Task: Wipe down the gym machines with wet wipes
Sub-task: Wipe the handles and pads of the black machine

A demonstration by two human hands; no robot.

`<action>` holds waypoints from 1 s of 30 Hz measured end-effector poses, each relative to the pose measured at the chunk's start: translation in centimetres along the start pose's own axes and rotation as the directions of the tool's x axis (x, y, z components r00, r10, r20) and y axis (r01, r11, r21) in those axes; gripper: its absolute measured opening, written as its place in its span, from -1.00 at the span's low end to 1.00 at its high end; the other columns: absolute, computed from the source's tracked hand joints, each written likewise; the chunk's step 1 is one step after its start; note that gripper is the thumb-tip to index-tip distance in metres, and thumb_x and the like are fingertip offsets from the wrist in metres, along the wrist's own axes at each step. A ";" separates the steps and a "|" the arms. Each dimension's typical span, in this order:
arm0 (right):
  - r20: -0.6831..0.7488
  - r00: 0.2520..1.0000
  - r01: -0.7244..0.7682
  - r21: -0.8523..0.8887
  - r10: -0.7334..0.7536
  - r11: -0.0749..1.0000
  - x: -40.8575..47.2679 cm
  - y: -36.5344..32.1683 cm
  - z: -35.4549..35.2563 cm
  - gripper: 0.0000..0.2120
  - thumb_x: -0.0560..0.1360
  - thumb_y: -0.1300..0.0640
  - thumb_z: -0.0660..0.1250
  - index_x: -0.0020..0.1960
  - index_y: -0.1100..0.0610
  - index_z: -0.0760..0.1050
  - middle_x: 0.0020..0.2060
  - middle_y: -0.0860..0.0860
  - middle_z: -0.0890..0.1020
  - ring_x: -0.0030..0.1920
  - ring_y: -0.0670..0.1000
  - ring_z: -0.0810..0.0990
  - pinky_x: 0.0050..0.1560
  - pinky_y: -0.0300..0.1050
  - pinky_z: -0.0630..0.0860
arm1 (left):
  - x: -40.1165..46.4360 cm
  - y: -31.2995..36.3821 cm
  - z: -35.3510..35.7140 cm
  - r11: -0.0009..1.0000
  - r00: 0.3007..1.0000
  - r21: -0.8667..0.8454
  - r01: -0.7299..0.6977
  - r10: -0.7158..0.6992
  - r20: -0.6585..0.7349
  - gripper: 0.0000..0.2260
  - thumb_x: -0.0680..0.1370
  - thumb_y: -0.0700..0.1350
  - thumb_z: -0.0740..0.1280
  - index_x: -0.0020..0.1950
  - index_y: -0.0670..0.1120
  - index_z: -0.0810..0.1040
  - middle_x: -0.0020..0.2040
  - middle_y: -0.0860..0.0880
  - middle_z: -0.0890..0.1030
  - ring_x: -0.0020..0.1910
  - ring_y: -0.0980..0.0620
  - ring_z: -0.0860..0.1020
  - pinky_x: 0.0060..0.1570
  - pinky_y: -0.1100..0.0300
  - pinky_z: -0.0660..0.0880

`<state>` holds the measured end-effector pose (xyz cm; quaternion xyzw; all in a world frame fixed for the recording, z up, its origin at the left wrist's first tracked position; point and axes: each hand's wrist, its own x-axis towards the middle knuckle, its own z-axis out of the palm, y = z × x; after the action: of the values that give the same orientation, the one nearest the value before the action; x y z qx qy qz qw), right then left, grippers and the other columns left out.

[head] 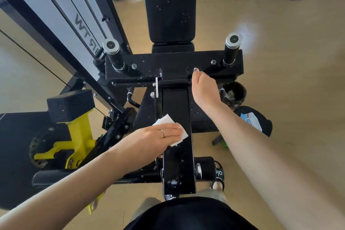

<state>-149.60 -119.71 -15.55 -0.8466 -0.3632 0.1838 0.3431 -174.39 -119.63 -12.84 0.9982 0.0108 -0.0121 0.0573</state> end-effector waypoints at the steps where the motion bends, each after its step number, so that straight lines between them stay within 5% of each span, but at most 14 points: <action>1: 0.010 1.000 0.003 -0.004 -0.003 1.000 0.0 0.0 -0.1 -0.51 0.75 -0.08 -0.07 -0.10 0.16 0.46 -0.29 0.02 0.56 -0.25 0.03 0.57 -0.23 -0.06 0.41 | -0.2 0.1 0.1 1.000 1.000 -0.009 -0.014 0.014 0.003 -0.45 0.43 -0.23 0.52 0.42 -0.07 0.52 0.44 0.03 0.50 0.49 0.10 0.36 0.50 0.15 0.17; 5: 0.005 1.000 -0.004 -0.018 0.004 1.000 0.1 0.0 -0.1 -0.51 0.75 -0.08 -0.08 -0.11 0.16 0.46 -0.29 0.02 0.56 -0.23 0.07 0.59 -0.20 -0.05 0.43 | -1.9 0.9 0.1 0.993 0.995 -0.082 -0.090 0.092 0.025 -0.46 0.49 -0.30 0.49 0.46 -0.12 0.48 0.48 -0.03 0.45 0.53 0.05 0.31 0.45 0.11 0.37; 10: -0.029 1.000 -0.003 -0.009 0.003 1.000 0.0 -0.1 0.1 -0.49 0.75 -0.07 -0.07 -0.15 0.16 0.46 -0.28 0.06 0.60 -0.21 0.10 0.63 -0.17 0.01 0.55 | -1.0 1.0 1.9 0.976 0.981 -0.201 0.087 -0.119 -0.154 -0.61 0.51 -0.37 0.45 0.32 -0.16 0.59 0.40 -0.05 0.53 0.48 0.00 0.40 0.34 0.03 0.49; 16: -0.050 0.998 -0.025 -0.036 0.023 0.999 -0.1 -0.3 0.3 -0.52 0.75 -0.06 -0.07 -0.15 0.15 0.44 -0.34 0.00 0.53 -0.26 0.06 0.59 -0.24 -0.06 0.43 | -4.8 2.3 3.2 0.963 0.989 -0.263 0.056 -0.090 -0.119 -0.47 0.54 -0.38 0.40 0.50 -0.15 0.43 0.54 -0.02 0.37 0.57 0.06 0.23 0.42 0.07 0.40; 20: -0.017 0.998 -0.064 0.005 0.064 0.998 -0.7 -0.8 -0.1 -0.54 0.75 -0.09 -0.07 0.01 0.17 0.46 -0.25 -0.02 0.53 -0.20 0.04 0.54 -0.17 -0.07 0.37 | -4.4 4.1 3.7 0.863 0.923 -0.405 0.301 -0.371 -0.106 -0.57 0.64 -0.22 0.31 0.50 -0.01 0.42 0.55 0.11 0.32 0.50 0.26 0.24 0.40 0.13 0.42; 22: 0.030 0.999 -0.046 0.013 0.046 0.999 -1.3 -1.0 -0.7 -0.56 0.75 -0.09 -0.07 0.17 0.18 0.46 -0.23 -0.04 0.51 -0.19 0.00 0.54 -0.19 -0.05 0.33 | -3.2 5.8 4.3 0.879 0.910 -0.354 0.321 -0.390 -0.143 -0.60 0.60 -0.25 0.34 0.44 -0.07 0.46 0.43 0.03 0.40 0.44 0.15 0.31 0.22 0.13 0.56; 26: 0.082 0.997 -0.020 0.070 0.015 0.997 -4.2 -0.2 -0.9 -0.51 0.75 -0.09 -0.06 0.58 0.12 0.20 0.22 0.11 0.59 0.24 0.12 0.57 -0.04 -0.09 0.38 | -2.9 8.8 6.2 0.848 0.865 -0.355 0.394 -0.472 -0.168 -0.69 0.69 -0.15 0.17 0.42 -0.12 0.49 0.39 0.02 0.48 0.43 0.09 0.37 0.28 0.12 0.48; 28: 0.160 0.987 -0.057 0.155 0.032 0.986 -6.8 0.6 -0.9 -0.45 0.74 -0.10 -0.06 0.67 0.08 0.01 0.50 0.11 0.42 0.44 0.14 0.45 0.26 0.01 0.42 | -2.8 10.8 6.0 0.890 0.904 -0.306 0.339 -0.398 -0.155 -0.60 0.58 -0.28 0.36 0.42 -0.14 0.49 0.36 0.02 0.47 0.40 0.06 0.42 0.18 0.14 0.57; 30: 0.269 0.962 -0.101 0.210 0.041 0.972 -9.1 1.5 -1.2 -0.46 0.75 -0.11 -0.08 0.68 0.05 0.00 0.57 0.08 0.33 0.52 0.14 0.34 0.41 0.01 0.31 | -2.4 11.8 5.6 0.906 0.928 -0.301 0.299 -0.349 -0.128 -0.49 0.48 -0.34 0.46 0.41 -0.16 0.49 0.35 0.00 0.46 0.37 0.04 0.45 0.10 0.12 0.62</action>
<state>-154.28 -127.73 -15.22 -0.7835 -0.3519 0.3462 0.3774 -176.68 -132.07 -17.01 0.9615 0.1837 0.0699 0.1919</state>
